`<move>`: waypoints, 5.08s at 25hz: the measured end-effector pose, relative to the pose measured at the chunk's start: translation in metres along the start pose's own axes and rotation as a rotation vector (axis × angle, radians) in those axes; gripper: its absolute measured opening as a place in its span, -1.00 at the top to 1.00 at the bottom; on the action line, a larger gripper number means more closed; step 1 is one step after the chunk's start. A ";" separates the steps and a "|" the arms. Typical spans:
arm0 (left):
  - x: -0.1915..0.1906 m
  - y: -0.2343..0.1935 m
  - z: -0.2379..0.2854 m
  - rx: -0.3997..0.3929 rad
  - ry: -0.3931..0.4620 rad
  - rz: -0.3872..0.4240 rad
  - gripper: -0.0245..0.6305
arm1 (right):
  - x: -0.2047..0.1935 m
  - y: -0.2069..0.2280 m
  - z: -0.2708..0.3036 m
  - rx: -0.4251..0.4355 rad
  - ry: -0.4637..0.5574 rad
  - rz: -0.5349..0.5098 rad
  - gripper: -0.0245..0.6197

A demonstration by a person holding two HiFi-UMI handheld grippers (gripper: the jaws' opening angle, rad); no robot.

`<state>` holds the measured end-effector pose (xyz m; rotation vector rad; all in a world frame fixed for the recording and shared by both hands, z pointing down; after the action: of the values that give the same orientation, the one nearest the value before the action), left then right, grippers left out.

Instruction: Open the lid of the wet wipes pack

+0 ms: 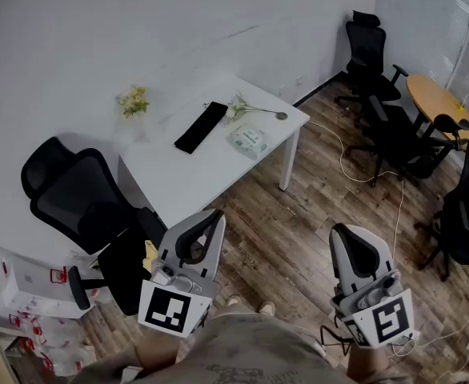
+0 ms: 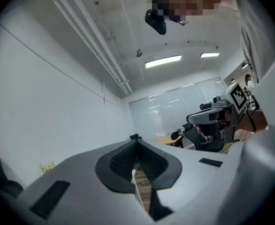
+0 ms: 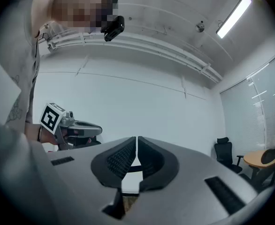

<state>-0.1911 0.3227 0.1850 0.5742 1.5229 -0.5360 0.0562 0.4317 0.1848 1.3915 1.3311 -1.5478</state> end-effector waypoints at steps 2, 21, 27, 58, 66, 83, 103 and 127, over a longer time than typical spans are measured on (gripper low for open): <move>-0.001 0.001 -0.001 0.000 -0.003 0.001 0.86 | -0.001 0.000 -0.002 0.001 0.003 0.010 0.80; -0.007 0.015 0.005 0.003 -0.023 -0.023 0.87 | -0.013 0.012 -0.007 -0.001 0.016 0.026 0.34; -0.014 0.005 0.022 0.004 -0.030 -0.031 0.86 | -0.025 0.023 0.006 -0.006 -0.011 0.026 0.31; -0.086 -0.210 0.281 -0.031 -0.221 -0.095 0.86 | -0.148 0.125 0.336 0.196 -0.294 0.032 0.29; -0.114 -0.265 0.331 -0.030 -0.280 -0.088 0.86 | -0.188 0.140 0.409 0.229 -0.359 0.062 0.29; -0.162 -0.281 0.368 0.092 -0.417 -0.180 0.86 | -0.263 0.155 0.482 0.391 -0.483 0.085 0.28; -0.313 -0.292 0.413 0.127 -0.681 -0.312 0.86 | -0.410 0.105 0.536 0.555 -0.688 0.016 0.14; -0.419 -0.283 0.429 0.047 -0.843 -0.345 0.86 | -0.453 0.085 0.534 0.569 -0.652 -0.051 0.51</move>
<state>-0.0433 -0.1836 0.5869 0.0727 0.7960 -0.9374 0.0765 -0.1684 0.5556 0.9941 0.5524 -2.2663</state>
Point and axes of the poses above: the fingertips, and each gripper's own axes: z forward along the fingers, y to its right, x out of its top, the point moved 9 cm from there along -z, backward along the fingers, and after that the axes turned 9 degrees about -z, right-handed, at the moved point
